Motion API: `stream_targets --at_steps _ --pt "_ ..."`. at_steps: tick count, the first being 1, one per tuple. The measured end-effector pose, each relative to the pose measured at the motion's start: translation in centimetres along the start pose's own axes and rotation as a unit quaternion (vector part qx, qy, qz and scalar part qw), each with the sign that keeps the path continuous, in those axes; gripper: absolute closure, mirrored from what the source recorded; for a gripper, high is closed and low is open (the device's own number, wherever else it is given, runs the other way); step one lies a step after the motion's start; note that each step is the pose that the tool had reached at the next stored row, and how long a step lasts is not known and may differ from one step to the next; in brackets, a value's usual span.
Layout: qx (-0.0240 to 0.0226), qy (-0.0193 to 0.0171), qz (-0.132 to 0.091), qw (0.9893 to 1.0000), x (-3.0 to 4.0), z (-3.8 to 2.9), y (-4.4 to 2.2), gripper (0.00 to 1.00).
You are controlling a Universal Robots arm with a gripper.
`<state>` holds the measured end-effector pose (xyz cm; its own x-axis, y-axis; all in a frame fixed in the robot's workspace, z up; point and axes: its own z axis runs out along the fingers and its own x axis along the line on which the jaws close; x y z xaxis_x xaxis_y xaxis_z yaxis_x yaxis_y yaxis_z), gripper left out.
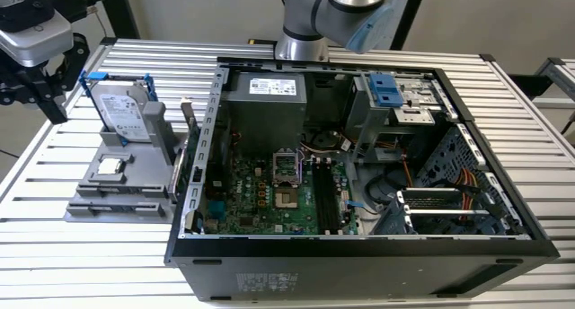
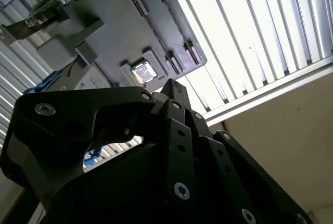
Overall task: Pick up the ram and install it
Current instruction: 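Pick up the ram and move it above insertion slot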
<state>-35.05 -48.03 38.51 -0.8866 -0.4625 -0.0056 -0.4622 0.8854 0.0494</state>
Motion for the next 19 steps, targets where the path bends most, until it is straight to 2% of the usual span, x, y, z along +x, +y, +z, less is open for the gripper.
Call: stream_targets --at_steps 11,19 --pt "-0.0001 0.0014 -0.026 0.9996 0.01 -0.01 0.01 1.00" --pt "-0.0003 0.0026 -0.053 0.9986 0.03 0.01 0.01 1.00"
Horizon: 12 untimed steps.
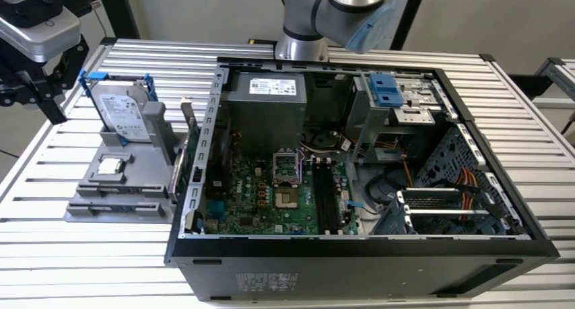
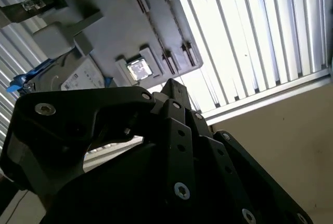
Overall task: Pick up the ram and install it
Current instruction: 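Pick up the ram and move it above insertion slot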
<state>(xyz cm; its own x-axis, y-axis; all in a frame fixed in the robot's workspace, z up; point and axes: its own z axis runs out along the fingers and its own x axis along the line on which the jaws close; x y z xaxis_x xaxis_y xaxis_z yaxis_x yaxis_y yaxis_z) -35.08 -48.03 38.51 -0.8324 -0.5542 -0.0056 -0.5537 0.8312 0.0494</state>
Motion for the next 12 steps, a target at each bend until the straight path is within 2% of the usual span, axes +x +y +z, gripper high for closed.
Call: stream_targets --at_steps 6,12 --pt "0.0002 0.0007 -0.010 0.9999 0.00 -0.01 0.00 1.00" --pt "0.0002 0.0025 -0.046 0.9989 0.00 0.00 0.00 1.00"
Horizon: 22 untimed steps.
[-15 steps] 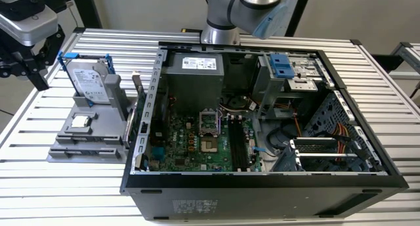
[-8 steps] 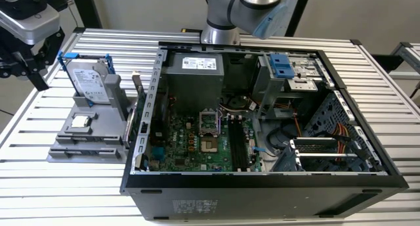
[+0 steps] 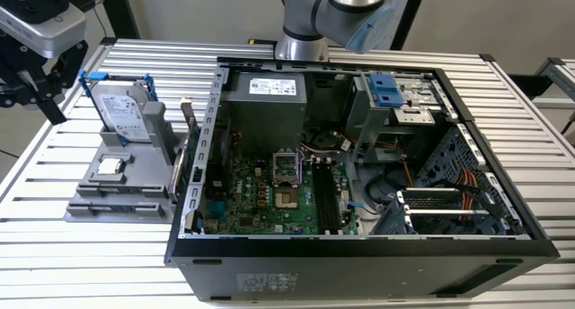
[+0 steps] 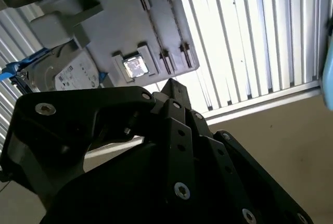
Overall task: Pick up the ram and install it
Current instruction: 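Pick up the ram and move it above insertion slot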
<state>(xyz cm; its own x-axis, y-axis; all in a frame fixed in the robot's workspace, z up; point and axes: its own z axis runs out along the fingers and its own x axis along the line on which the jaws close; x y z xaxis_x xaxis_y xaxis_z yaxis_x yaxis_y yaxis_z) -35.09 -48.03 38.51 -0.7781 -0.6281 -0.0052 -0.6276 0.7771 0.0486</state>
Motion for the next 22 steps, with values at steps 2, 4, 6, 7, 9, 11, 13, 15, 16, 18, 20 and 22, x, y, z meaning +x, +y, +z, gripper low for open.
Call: stream_targets --at_steps 2,4,6,7,9,11,13,15,16,18,20,22 --pt "-0.0001 0.0006 -0.011 0.9999 0.00 0.00 0.00 1.00" --pt "-0.0001 0.0011 -0.022 0.9997 0.00 0.00 0.00 1.00" --pt "-0.0002 0.0015 -0.031 0.9995 0.00 0.00 0.00 1.00" --pt "-0.0002 0.0017 -0.034 0.9994 0.00 0.00 0.00 1.00" --pt "-0.0002 0.0020 -0.040 0.9992 0.00 -0.01 0.00 1.00" --pt "-0.0002 0.0023 -0.045 0.9990 0.00 0.00 0.00 1.00" --pt "-0.0001 0.0026 -0.050 0.9988 0.00 0.00 0.00 1.00" --pt "0.0001 0.0031 -0.055 0.9985 0.00 0.00 0.00 1.00" --pt "0.0002 0.0033 -0.058 0.9983 0.00 0.00 0.00 1.00" --pt "0.0005 0.0038 -0.062 0.9980 -0.01 0.00 -0.01 1.00" --pt "0.0006 0.0041 -0.066 0.9978 0.00 0.00 0.00 1.00" --pt "0.0007 0.0045 -0.073 0.9973 0.00 0.00 0.00 1.00"
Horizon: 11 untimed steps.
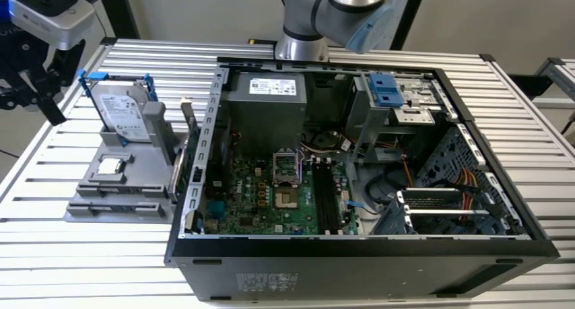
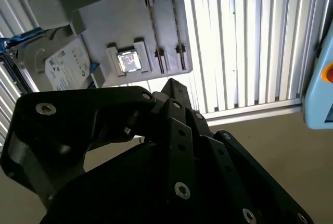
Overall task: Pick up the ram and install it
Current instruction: 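Pick up the ram and move it above insertion slot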
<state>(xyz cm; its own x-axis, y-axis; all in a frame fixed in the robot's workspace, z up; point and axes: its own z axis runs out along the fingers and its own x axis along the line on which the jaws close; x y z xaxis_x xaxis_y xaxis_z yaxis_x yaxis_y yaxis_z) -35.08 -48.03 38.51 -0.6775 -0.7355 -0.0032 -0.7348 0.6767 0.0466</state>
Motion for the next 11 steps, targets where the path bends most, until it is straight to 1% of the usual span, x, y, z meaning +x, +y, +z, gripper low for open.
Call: stream_targets --at_steps 3,7,11 --pt "0.0000 0.0007 -0.014 0.9999 0.00 0.00 0.00 1.00" --pt "0.0004 0.0016 -0.024 0.9997 0.00 0.00 0.00 1.00" --pt "0.0013 0.0036 -0.042 0.9991 0.00 0.00 0.00 1.00"
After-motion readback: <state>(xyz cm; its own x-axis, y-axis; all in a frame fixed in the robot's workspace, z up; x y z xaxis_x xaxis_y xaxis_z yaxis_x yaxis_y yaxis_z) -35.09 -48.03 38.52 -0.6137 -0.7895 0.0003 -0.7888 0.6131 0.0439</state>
